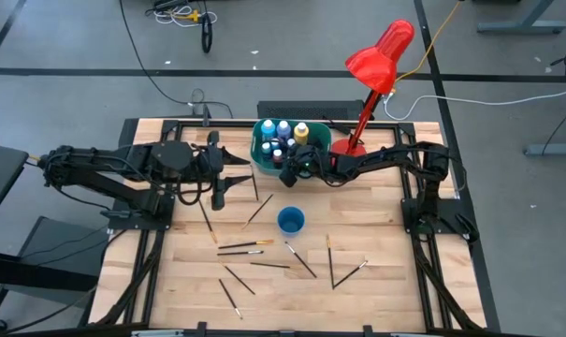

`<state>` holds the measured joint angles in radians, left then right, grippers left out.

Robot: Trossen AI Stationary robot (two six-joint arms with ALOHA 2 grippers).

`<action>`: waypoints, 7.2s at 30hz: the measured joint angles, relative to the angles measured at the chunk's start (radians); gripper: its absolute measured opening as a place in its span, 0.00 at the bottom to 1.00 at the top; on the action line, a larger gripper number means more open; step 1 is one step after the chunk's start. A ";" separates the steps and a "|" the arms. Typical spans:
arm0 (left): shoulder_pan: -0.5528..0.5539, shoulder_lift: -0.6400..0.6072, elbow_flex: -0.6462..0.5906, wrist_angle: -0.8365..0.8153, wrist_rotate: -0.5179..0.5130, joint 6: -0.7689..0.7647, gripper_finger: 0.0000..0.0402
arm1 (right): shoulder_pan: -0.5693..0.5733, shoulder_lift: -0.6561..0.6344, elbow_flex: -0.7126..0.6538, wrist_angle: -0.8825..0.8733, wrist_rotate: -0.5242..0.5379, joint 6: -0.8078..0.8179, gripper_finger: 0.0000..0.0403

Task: Pick & Place Paint Supplies
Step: Put the light green paint bottle into the green bin, then put the gold paint brush into the blue cup

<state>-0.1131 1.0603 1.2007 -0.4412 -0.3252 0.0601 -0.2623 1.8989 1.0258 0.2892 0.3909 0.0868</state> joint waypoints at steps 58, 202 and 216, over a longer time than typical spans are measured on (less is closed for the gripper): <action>-0.256 0.459 -0.892 1.199 -0.038 -0.458 0.44 | 0.450 -0.390 0.001 -0.097 -0.380 -0.047 0.50; -0.052 0.297 -0.208 0.617 0.215 -0.017 0.22 | 0.454 -0.744 -0.032 -0.691 -0.069 0.081 0.50; -0.310 0.202 -0.604 0.595 -0.497 -0.447 0.21 | 0.454 -0.728 -0.039 -0.582 -0.066 0.081 0.50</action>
<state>-0.4233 1.2627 0.5969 0.1534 -0.8225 -0.3868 0.1917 1.1707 0.9863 -0.2930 0.3251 0.1677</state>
